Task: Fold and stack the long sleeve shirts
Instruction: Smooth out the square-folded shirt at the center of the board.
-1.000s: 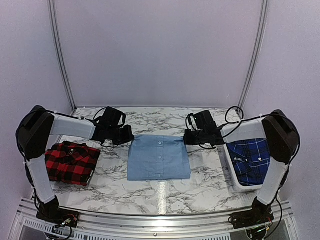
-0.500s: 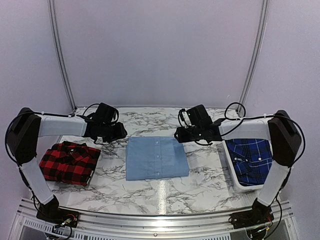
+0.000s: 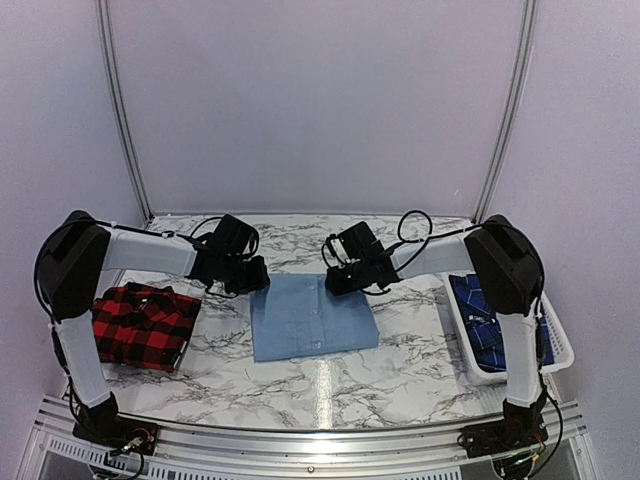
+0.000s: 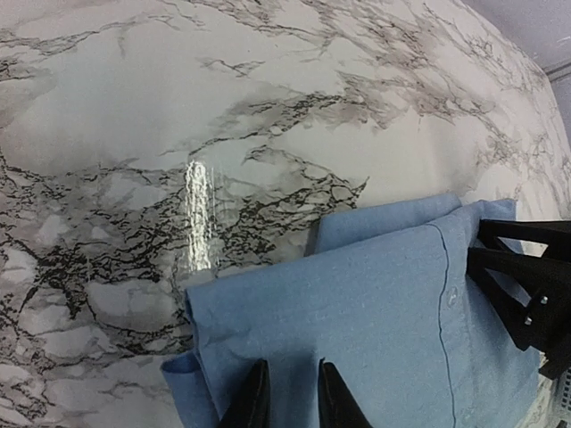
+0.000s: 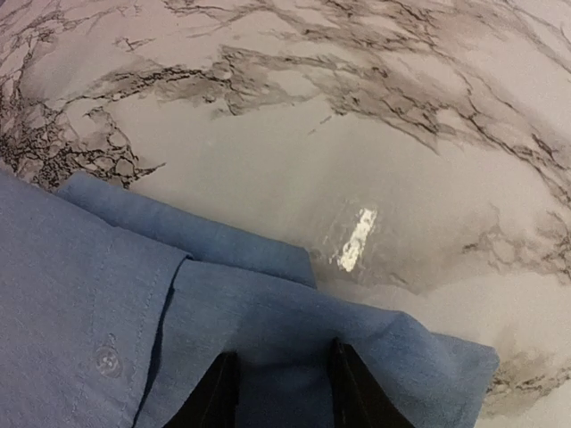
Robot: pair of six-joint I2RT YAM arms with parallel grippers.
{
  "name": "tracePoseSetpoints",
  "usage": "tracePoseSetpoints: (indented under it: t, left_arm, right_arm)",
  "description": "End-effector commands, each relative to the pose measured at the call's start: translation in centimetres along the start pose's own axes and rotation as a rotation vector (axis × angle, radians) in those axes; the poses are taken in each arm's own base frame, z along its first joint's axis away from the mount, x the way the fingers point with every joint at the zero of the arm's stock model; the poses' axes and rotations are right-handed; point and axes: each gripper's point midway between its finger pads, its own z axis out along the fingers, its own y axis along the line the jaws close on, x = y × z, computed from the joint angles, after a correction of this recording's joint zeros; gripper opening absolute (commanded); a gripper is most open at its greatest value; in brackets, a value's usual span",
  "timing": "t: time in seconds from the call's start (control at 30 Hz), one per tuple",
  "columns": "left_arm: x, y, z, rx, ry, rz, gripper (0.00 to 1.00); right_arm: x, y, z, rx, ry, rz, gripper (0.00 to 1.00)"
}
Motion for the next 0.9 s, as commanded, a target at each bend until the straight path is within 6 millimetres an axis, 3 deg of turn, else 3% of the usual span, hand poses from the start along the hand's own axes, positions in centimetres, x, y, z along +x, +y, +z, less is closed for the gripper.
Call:
tracePoseSetpoints:
  t: [0.0,0.17,0.3,0.43,0.57,0.7,0.87]
  left_arm:
    - [-1.1,0.8,1.8,-0.032,-0.001,0.001,0.20]
    - [-1.0,4.6,3.3,-0.157,0.018,-0.023,0.16]
    - [-0.8,6.5,3.9,-0.197,0.032,-0.045,0.15]
    - [-0.6,7.0,4.4,-0.199,0.049,-0.042,0.14]
    - [-0.9,6.8,5.0,-0.184,0.059,-0.035,0.14]
    - [-1.5,6.1,5.3,-0.160,0.066,-0.017,0.14]
    - [-3.2,4.7,4.2,-0.135,0.042,-0.009,0.14]
  right_arm:
    - [-2.1,-0.8,0.7,0.006,-0.018,0.005,0.39]
    - [-3.5,-1.0,-1.6,0.012,-0.054,0.013,0.54]
    - [-4.3,-1.3,-3.7,0.028,-0.072,0.028,0.55]
    - [-4.3,0.3,-6.4,-0.022,-0.090,0.042,0.49]
    - [-1.0,1.8,-8.2,-0.032,-0.060,0.029,0.44]
    - [2.9,1.7,-9.3,-0.032,-0.019,0.059,0.43]
    - [7.7,1.9,-8.8,-0.017,0.056,0.092,0.44]
